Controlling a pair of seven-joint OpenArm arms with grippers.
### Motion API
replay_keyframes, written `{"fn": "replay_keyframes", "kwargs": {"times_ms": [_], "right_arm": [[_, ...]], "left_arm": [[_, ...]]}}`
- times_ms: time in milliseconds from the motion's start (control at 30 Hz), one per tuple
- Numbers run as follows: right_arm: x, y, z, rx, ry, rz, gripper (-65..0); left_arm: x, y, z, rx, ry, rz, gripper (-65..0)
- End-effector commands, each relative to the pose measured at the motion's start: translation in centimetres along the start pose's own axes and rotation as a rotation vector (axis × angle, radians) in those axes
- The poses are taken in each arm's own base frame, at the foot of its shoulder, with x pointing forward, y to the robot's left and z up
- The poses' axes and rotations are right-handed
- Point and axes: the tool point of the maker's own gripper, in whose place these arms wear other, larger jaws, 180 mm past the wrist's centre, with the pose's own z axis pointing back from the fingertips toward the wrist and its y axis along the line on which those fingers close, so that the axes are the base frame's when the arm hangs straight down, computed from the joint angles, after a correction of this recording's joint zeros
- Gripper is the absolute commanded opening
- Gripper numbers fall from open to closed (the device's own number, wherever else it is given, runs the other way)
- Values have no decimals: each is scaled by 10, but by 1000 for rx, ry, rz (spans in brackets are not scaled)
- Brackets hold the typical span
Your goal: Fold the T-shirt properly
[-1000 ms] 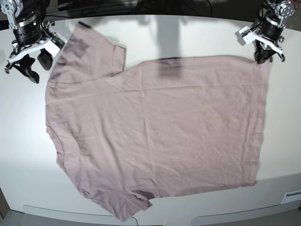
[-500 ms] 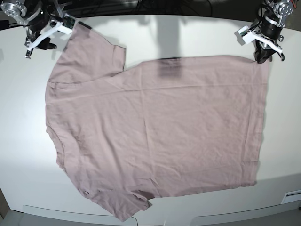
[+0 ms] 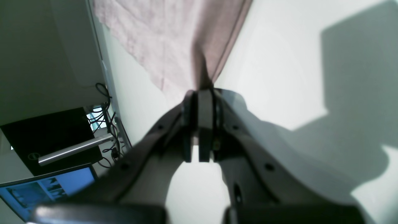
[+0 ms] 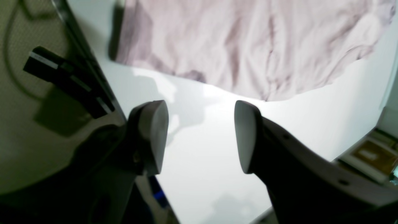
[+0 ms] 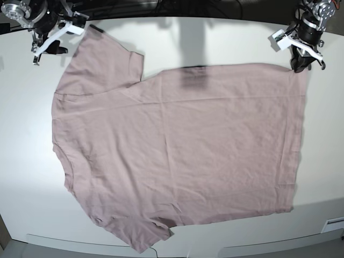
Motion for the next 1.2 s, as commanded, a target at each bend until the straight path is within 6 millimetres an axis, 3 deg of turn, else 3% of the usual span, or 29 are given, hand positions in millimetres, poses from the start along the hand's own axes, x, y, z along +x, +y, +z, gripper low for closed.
{"fn": "replay_keyframes", "kwargs": {"times_ms": [0, 67, 267, 300, 433, 533, 633, 800, 1000, 1167], "right_arm": [[7, -3, 2, -3, -37, -15, -307], [18, 1, 3, 23, -95, -74, -307], [33, 10, 6, 91, -172, -215, -307], [28, 11, 5, 93, -143, -212, -307], [-23, 8, 5, 57, 107, -39, -307], [-41, 7, 9, 49, 168, 126, -307], [-38, 8, 11, 17, 129, 232, -307], [-15, -4, 14, -111, 11, 245, -307], [-43, 18, 0, -77, 44, 251, -307], [-58, 20, -21, -217, 105, 329, -307]], "left_arm": [[9, 12, -6, 32, -37, 17, -621], [9, 12, -6, 32, -37, 17, -650], [9, 12, -6, 32, -37, 17, -650], [9, 12, -6, 32, -37, 17, -650], [9, 12, -6, 32, -37, 17, -650], [11, 12, -6, 33, -46, 17, -650], [14, 12, -6, 32, -59, 17, -650], [13, 12, -6, 32, -60, 16, -650], [14, 12, -6, 33, -60, 16, -650], [14, 13, -6, 37, -61, 17, -650]]}}
